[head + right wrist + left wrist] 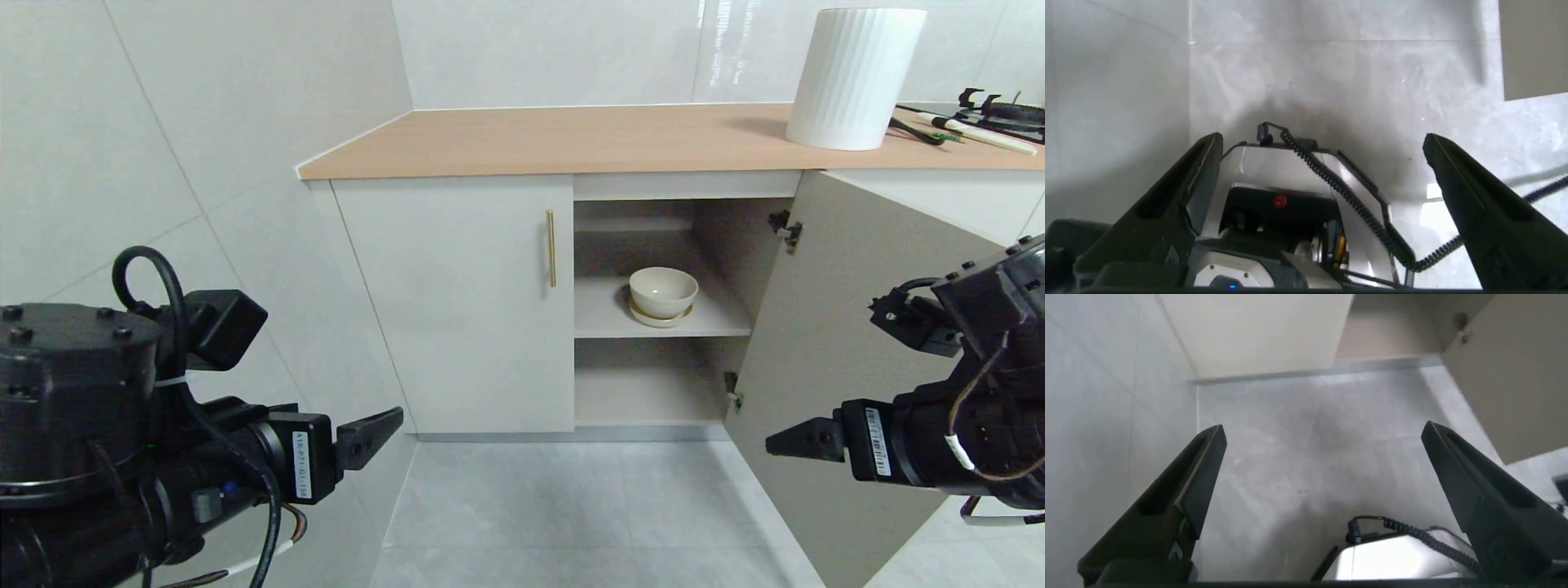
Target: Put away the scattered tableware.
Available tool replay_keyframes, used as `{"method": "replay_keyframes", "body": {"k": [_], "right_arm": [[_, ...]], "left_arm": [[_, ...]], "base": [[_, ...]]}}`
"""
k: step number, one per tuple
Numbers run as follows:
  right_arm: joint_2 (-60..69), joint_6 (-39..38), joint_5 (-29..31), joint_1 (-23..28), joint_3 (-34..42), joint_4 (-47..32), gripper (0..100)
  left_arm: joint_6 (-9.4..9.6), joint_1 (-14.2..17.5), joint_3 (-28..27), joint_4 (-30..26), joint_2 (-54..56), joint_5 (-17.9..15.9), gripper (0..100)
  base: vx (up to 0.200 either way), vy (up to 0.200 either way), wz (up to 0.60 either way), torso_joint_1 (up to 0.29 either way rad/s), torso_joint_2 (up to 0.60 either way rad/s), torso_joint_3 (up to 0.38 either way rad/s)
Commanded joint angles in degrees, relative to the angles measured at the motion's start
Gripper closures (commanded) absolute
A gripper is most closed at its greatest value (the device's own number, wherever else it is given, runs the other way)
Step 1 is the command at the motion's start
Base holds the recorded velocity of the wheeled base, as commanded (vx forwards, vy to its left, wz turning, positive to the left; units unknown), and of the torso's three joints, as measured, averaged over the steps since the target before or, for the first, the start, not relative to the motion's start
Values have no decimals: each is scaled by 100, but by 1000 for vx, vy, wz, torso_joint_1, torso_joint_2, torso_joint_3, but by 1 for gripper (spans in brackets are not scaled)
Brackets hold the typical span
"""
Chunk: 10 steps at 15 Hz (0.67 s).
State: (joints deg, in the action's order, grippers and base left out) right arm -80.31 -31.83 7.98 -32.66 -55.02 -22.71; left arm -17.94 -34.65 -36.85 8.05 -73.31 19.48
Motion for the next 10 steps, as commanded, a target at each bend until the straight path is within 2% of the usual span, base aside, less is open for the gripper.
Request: {"method": "replay_keyframes", "body": {"k": [1, 4, 8, 10], "right_arm": [[-11, 1, 151, -4, 8, -5, 0], [139, 247, 256, 5, -18, -383, 0], [367, 564, 274, 75, -35, -787, 0], [499, 792, 309, 348, -88, -963, 0]], "left_arm": [[1, -7, 3, 4, -25, -6, 0], [10, -7, 3, 4, -25, 3, 0], [10, -7, 3, 4, -34, 3, 0], [10, -16, 3, 4, -34, 3, 0]], "base": [[0, 0, 0, 0, 0, 0], [0, 0, 0, 0, 0, 0], [0, -200, 0, 0, 0, 5], [0, -200, 0, 10, 7, -2]]}}
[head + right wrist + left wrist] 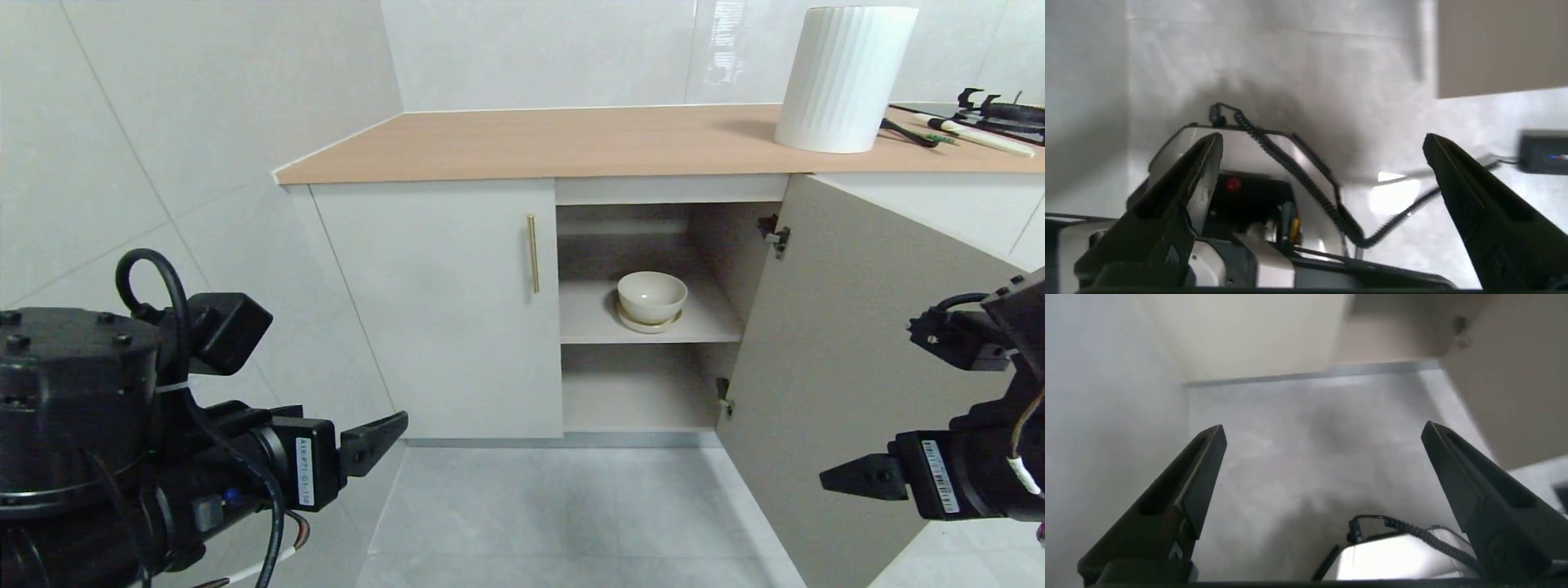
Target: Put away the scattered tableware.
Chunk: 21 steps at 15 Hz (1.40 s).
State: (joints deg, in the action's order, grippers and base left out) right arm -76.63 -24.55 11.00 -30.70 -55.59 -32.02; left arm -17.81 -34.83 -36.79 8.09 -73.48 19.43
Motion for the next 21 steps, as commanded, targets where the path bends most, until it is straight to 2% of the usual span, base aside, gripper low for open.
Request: {"method": "replay_keyframes", "body": {"k": [1, 5, 7, 9, 13, 19, 21], "right_arm": [[157, 117, 8, 310, -101, -129, 0], [245, 144, 17, 626, -523, -841, 0], [254, 214, 25, 943, -708, -1087, 0], [263, 548, 34, 1514, -743, -1148, 0], [254, 1084, 87, 2551, -848, -1166, 0], [-678, 987, 69, 3131, -637, 109, 0], [-950, 917, 52, 3201, -259, 1181, 0]], "left_arm": [[-3, 11, -3, -1, -17, 8, 0], [-3, 2, -3, -1, -17, 8, 0], [-3, 2, 5, -1, -26, 8, 0], [-3, 2, 32, -1, -26, -1, 0], [-3, 11, 32, -1, -26, -10, 0], [-3, 2, 32, -1, -17, -10, 0], [-3, 2, 32, -1, -17, -10, 0]], "base": [[0, -200, 0, -7, -2, 7], [0, -200, 0, 5, 4, -1], [0, -200, 0, 5, 0, 2], [0, -200, 0, 0, -2, 5], [0, 0, 0, 0, 0, 0], [0, 0, 0, 0, 0, 0], [0, 0, 0, 0, 0, 0]]}}
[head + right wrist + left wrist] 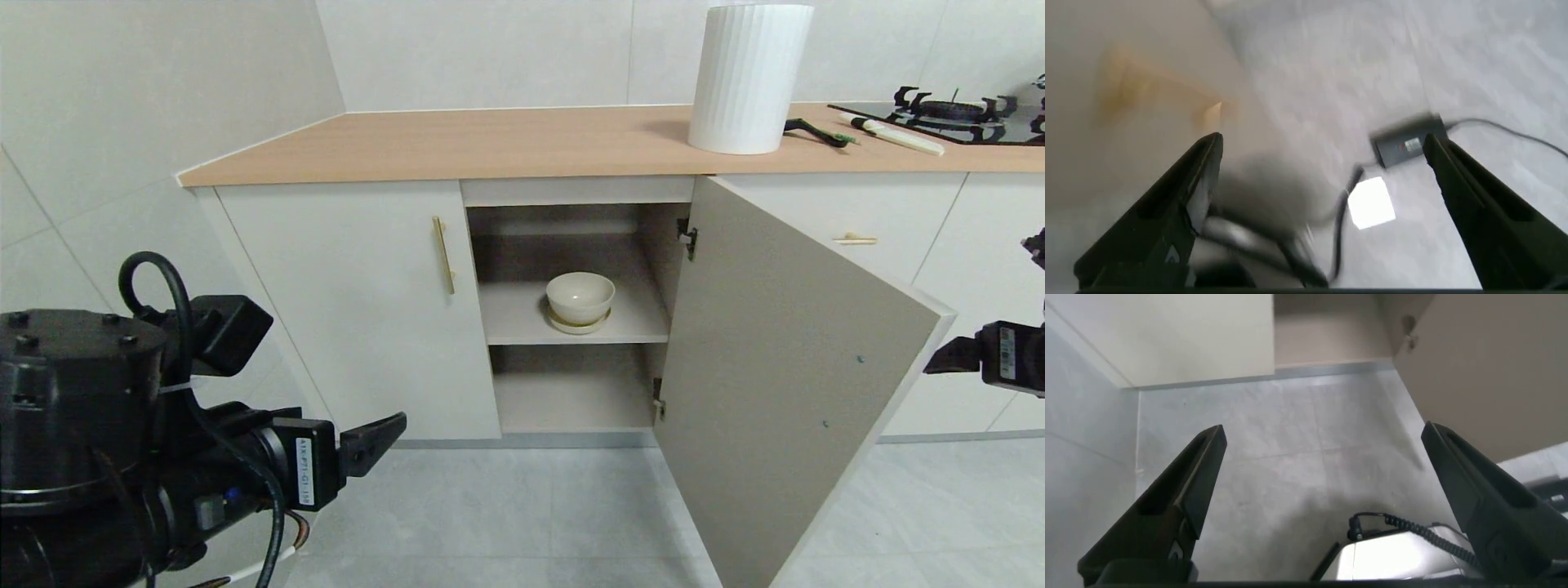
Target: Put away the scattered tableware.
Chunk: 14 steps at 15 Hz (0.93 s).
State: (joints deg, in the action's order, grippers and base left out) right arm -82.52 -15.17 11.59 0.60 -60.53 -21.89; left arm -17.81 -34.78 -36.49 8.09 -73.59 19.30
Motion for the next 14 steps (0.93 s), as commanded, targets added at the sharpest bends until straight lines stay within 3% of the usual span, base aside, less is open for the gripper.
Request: {"method": "replay_keyframes", "body": {"k": [1, 4, 8, 14], "right_arm": [[-432, -13, -8, 63, 454, 537, 0], [-625, -13, -17, 19, 806, 1398, 0], [-731, -22, -26, -218, 937, 1706, 0], [-1170, -57, -852, -1475, 726, 1847, 0]], "left_arm": [[-3, -2, 1, -1, -6, 4, 0], [-3, -2, 1, -1, -6, 4, 0], [-3, -2, 1, 8, -6, 4, 0], [-3, -2, -16, 8, -23, 4, 0]], "base": [[0, 0, 0, 0, 0, 0], [0, 0, 0, 0, 0, 0], [0, 0, 0, 0, 0, 0], [0, 0, 0, 0, 0, 0]]}}
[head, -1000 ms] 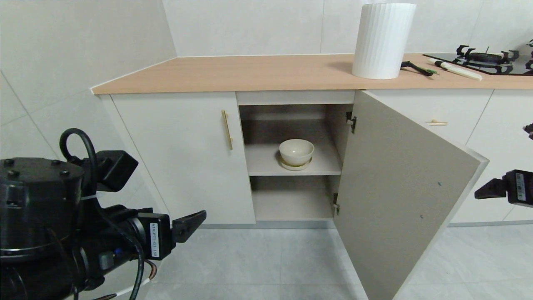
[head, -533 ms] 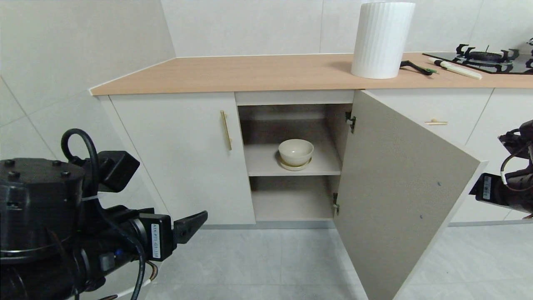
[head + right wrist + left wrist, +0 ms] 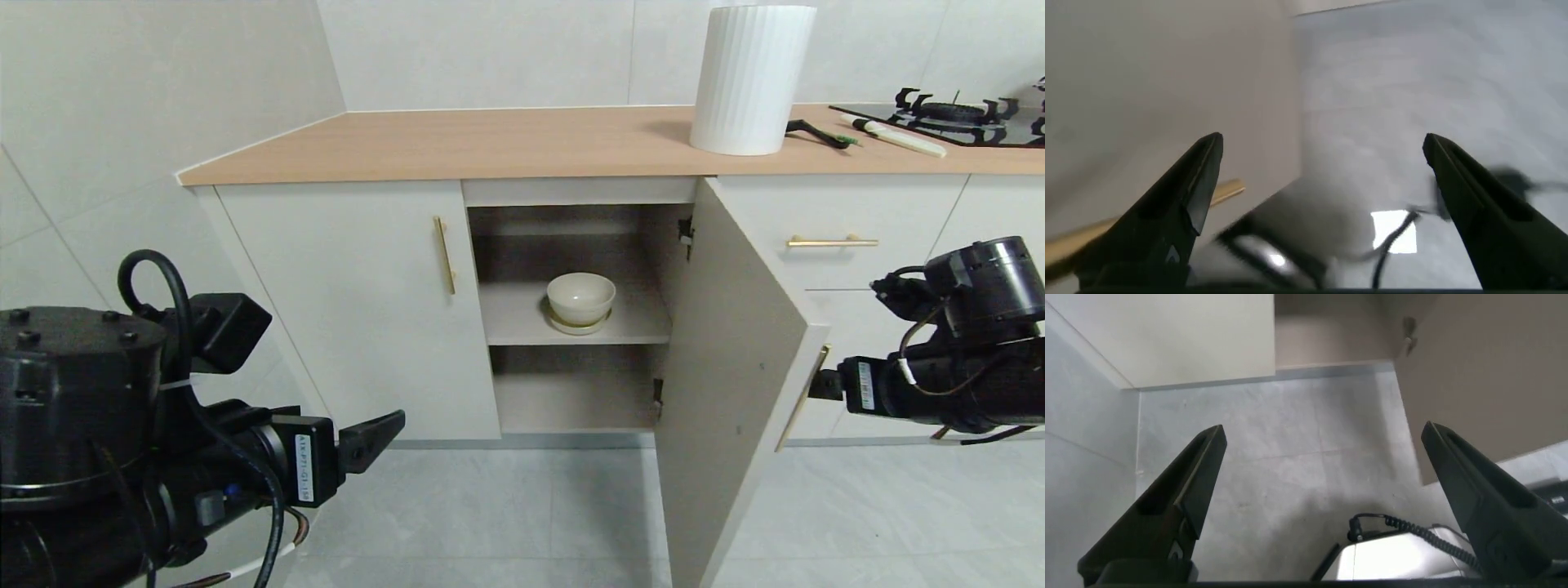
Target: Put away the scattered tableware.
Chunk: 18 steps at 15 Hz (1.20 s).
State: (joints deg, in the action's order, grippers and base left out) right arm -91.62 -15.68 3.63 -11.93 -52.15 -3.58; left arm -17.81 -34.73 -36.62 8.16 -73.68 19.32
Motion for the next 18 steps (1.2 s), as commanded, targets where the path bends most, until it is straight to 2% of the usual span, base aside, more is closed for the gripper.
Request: {"method": "replay_keyframes", "body": {"k": [1, 5, 8, 10, 18], "right_arm": [[-549, -32, -126, -485, -252, 218, 0], [-1332, -234, -126, -1294, -533, 859, 0], [-1824, -568, -108, -1637, -524, 1694, 0], [-2079, -788, -91, -1716, -480, 2204, 0], [-2334, -1007, 76, -1795, -454, 2705, 0]], "left_arm": [[-3, 1, -3, 2, -15, 1, 0], [-12, 1, -12, 2, -15, 1, 0], [-12, 1, -12, 2, -59, 1, 0], [-12, 1, -3, 11, -50, 10, 0], [-3, -60, -12, 2, -15, 28, 0]], "base": [[0, 0, 0, 0, 0, 0], [0, 0, 0, 0, 0, 0], [0, 0, 0, 0, 0, 0], [0, 0, 0, 0, 0, 0], [0, 0, 0, 0, 0, 0]]}}
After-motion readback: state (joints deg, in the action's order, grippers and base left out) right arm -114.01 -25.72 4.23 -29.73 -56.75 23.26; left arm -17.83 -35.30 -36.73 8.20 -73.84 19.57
